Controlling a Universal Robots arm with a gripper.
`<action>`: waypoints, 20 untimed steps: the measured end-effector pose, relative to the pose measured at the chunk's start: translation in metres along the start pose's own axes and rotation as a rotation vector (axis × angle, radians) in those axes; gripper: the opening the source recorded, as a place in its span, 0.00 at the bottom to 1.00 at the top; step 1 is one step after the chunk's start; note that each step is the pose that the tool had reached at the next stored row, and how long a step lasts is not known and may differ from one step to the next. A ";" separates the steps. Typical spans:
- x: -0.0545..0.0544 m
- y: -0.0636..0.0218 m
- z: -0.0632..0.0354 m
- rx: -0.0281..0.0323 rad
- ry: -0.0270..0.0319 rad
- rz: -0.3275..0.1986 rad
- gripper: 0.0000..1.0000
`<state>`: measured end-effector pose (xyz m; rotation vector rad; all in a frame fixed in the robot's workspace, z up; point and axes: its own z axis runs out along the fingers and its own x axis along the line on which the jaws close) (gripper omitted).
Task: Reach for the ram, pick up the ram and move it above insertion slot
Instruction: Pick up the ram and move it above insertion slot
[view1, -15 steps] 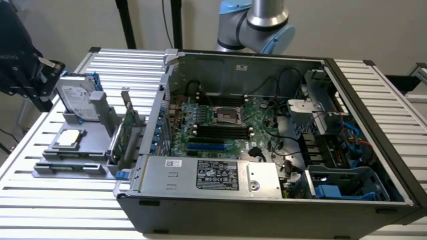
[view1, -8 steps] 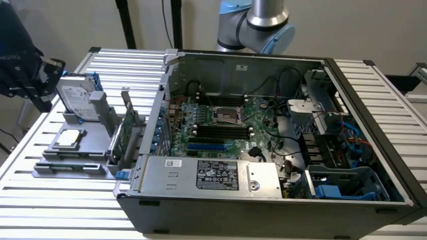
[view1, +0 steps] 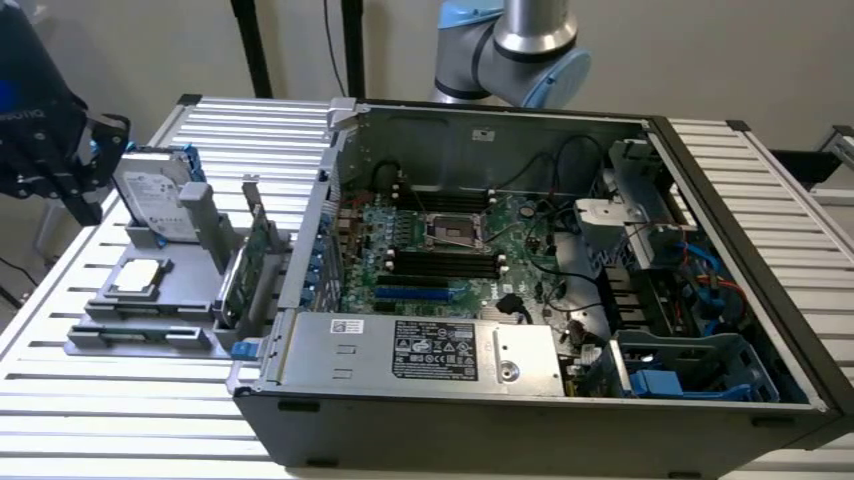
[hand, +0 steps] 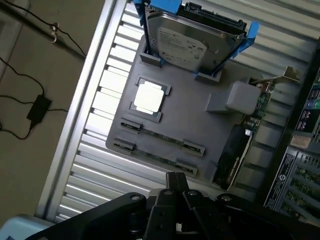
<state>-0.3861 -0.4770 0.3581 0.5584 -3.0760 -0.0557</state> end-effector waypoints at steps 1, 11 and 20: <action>0.000 0.0000 0.0001 0.0001 0.0006 -0.018 0.11; 0.000 -0.0001 0.0004 0.0020 0.0077 -0.200 0.11; 0.001 0.0004 0.0004 0.0128 0.0184 -0.360 0.11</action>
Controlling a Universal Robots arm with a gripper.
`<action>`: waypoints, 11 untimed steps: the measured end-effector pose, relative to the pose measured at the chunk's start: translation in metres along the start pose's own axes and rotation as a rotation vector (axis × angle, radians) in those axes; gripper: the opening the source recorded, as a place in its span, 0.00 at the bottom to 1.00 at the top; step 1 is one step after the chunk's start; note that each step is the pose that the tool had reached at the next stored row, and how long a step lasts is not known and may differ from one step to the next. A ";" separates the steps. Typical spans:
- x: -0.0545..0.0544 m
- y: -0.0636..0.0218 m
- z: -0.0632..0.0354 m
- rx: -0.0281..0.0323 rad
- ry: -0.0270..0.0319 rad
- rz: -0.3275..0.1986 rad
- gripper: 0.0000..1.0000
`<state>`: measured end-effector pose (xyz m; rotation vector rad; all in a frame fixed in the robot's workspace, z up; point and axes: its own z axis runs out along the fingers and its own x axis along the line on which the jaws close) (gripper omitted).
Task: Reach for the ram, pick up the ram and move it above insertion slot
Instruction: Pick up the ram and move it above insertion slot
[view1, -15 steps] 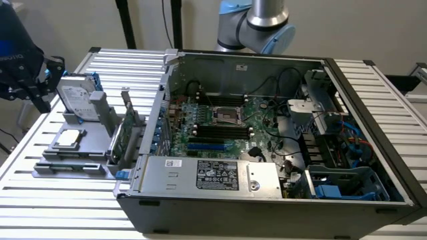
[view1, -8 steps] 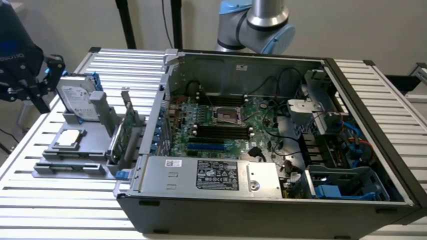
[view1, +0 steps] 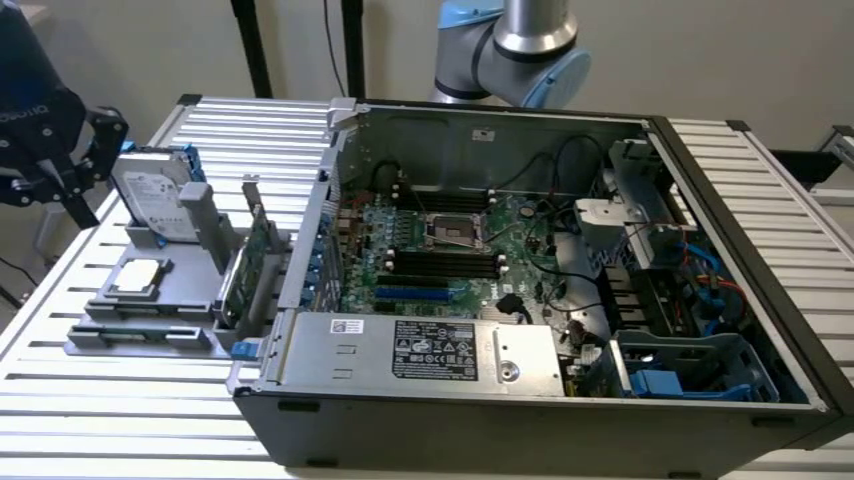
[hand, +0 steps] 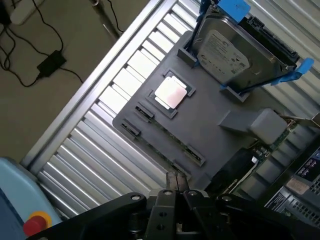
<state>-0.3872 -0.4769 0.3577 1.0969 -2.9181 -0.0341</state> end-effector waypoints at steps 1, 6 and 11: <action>0.000 0.0000 0.0000 0.0005 0.0007 -0.018 0.11; 0.000 0.0000 0.0000 0.0028 0.0042 -0.109 0.11; 0.000 0.0002 0.0000 0.0066 0.0091 -0.200 0.11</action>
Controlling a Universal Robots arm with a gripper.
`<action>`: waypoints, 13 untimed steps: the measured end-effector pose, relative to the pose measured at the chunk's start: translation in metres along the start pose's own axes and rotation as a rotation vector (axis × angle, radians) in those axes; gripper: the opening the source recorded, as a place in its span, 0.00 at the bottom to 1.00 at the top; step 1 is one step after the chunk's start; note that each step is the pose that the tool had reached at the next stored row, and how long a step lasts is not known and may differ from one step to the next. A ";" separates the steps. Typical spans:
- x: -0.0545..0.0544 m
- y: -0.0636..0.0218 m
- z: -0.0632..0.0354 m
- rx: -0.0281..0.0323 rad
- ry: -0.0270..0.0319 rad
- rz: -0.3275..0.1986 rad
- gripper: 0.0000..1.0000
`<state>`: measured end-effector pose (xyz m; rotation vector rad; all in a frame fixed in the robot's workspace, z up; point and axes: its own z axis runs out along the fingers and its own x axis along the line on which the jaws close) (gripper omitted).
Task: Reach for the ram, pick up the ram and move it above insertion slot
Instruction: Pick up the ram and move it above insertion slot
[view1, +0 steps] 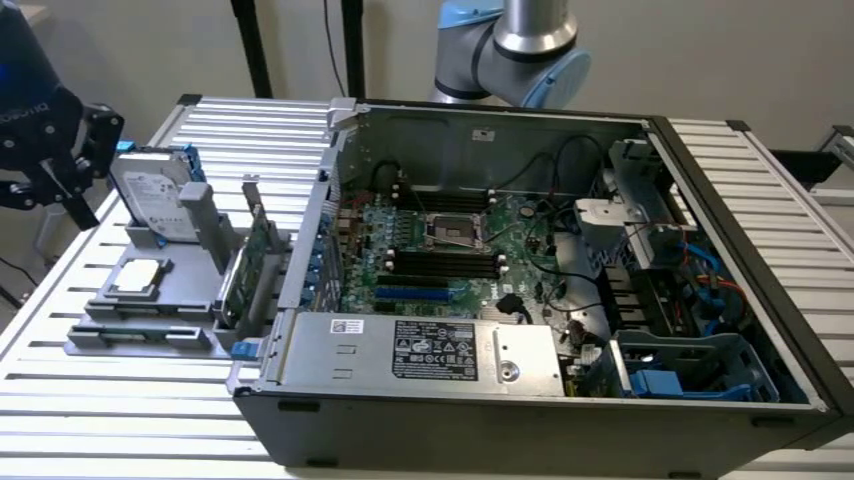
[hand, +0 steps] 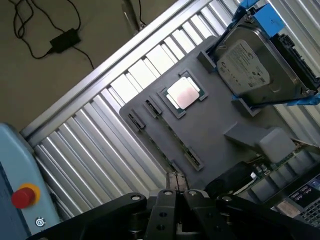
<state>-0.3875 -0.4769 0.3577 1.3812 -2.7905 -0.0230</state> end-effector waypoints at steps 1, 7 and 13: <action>0.000 0.0000 0.0000 0.0004 0.0006 -0.018 0.11; 0.000 0.0000 0.0000 0.0025 0.0034 -0.128 0.11; 0.000 0.0000 0.0001 0.0045 0.0061 -0.236 0.11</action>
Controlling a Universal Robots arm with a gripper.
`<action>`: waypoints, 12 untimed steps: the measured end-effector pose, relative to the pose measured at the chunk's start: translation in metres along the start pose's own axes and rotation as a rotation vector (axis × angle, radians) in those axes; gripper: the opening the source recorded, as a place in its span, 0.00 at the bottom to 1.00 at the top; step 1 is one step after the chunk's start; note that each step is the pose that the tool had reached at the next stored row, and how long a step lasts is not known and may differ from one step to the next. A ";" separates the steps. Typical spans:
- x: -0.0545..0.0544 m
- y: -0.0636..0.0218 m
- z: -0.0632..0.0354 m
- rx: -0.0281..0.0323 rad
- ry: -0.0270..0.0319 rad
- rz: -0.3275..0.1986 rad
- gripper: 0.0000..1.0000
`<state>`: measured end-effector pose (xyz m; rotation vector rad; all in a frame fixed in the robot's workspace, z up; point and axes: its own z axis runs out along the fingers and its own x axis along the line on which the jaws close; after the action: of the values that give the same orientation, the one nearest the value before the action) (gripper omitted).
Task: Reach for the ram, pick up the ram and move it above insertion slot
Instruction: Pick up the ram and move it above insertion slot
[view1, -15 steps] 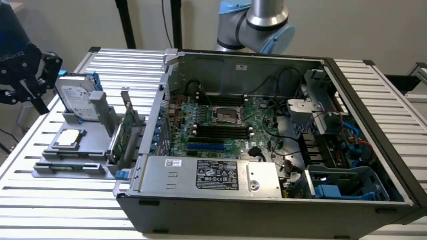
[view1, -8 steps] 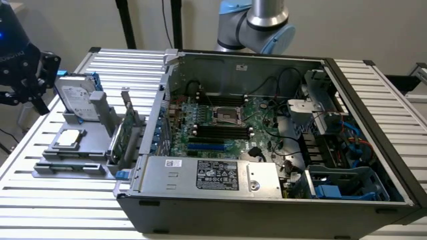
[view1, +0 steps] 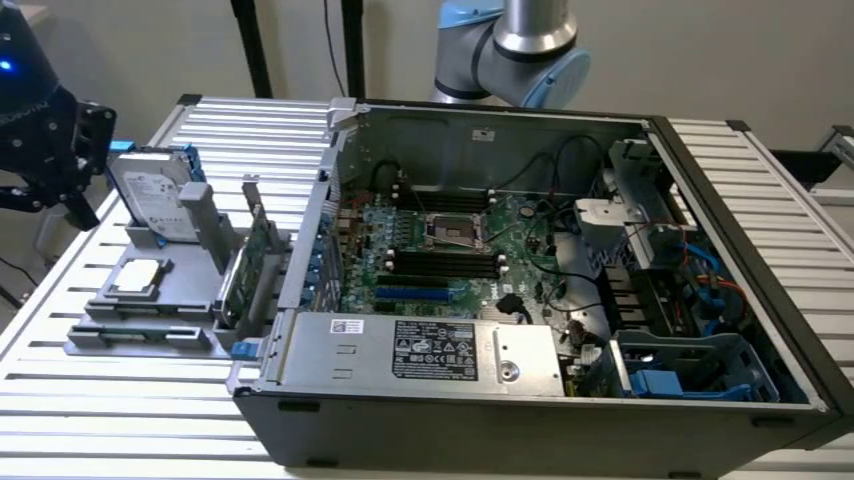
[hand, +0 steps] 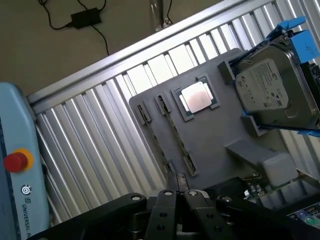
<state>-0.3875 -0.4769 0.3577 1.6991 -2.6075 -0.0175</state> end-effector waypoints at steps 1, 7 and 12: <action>0.000 0.0000 0.0000 0.0003 0.0005 -0.019 0.11; 0.000 0.0000 0.0004 0.0023 0.0033 -0.128 0.11; 0.000 0.0000 0.0008 0.0040 0.0056 -0.218 0.11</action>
<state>-0.3875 -0.4769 0.3569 1.9726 -2.4058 -0.0124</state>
